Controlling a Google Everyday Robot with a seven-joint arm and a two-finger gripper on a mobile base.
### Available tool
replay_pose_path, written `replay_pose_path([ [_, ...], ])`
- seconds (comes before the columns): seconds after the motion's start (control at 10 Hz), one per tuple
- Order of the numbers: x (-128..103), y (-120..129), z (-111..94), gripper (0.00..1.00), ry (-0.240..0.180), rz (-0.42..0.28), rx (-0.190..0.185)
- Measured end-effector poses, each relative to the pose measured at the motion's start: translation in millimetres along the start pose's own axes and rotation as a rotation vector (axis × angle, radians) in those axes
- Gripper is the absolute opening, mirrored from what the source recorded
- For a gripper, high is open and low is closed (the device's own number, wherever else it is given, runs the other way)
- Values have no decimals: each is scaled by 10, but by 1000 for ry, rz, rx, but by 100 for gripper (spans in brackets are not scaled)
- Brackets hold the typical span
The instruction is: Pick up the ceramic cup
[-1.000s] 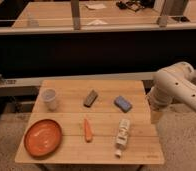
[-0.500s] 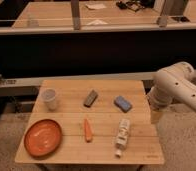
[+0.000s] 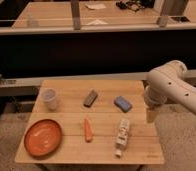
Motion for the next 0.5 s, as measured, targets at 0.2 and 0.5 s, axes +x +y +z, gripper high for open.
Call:
replay_pose_path([
  [0.2,-61,-26,-32,80,11,-15,8],
  [0.5,-224,-79,-41,80,17,-43,14],
])
